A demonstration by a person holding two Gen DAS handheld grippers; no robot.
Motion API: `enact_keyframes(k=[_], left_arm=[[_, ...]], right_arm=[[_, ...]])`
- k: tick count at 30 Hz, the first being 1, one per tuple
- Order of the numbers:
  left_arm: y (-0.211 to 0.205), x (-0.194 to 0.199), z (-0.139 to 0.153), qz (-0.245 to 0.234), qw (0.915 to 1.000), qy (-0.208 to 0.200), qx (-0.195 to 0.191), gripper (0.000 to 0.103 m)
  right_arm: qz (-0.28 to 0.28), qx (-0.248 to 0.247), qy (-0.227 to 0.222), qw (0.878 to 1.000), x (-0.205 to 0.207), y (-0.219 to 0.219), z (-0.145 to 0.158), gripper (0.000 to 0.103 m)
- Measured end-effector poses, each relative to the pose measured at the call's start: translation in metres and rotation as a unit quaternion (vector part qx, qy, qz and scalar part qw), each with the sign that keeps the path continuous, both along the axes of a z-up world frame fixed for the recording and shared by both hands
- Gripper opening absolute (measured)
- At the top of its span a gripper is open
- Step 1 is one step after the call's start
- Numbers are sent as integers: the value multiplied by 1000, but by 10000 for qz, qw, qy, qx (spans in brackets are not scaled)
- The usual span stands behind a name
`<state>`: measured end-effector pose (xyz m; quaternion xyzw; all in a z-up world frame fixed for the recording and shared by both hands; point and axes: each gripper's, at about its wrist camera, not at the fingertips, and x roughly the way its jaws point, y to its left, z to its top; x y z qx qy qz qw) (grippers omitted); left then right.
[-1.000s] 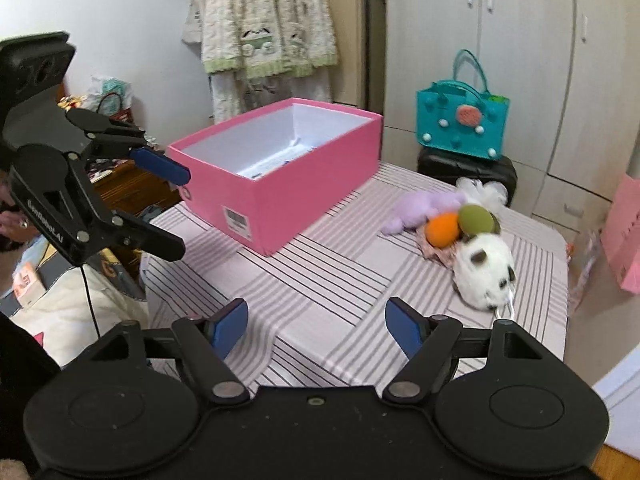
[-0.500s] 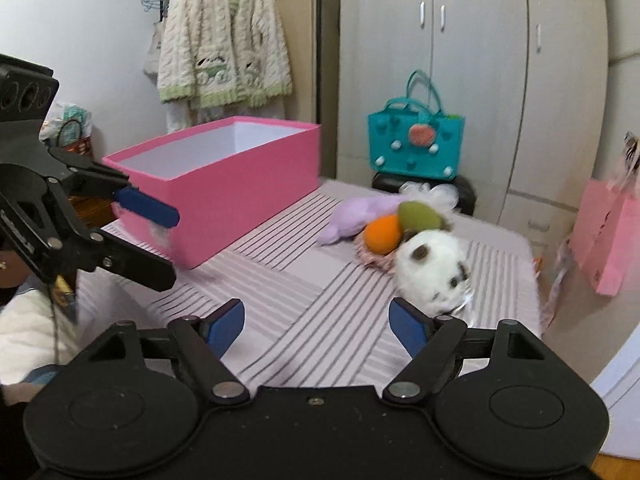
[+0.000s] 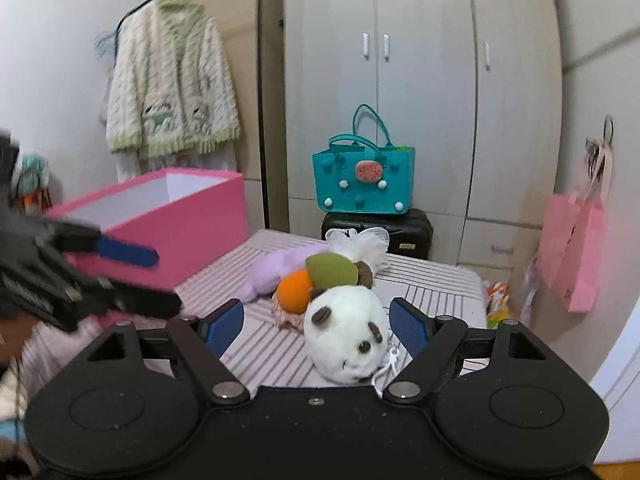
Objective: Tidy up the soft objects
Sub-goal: 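Grasp the green sponge with the right tool while the left grasps the orange sponge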
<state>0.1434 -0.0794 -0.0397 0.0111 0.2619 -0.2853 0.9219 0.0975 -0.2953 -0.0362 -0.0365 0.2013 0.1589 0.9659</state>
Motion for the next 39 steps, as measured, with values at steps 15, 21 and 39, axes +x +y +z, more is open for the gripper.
enact_keyframes(k=[15,21,39], left_arm=[[-36,70,-34,615,9973,375,144,61],[-38,93,-46,708,9944,776,-118,58],[-54,108,-54,729,9952,657,-62,42]], right_arm=[[225,987,800,9916,87,-6,-6,75],[167,996,924,9906,115,-3,-13,75],[76,714,1024,9922,137,1,-32,52]])
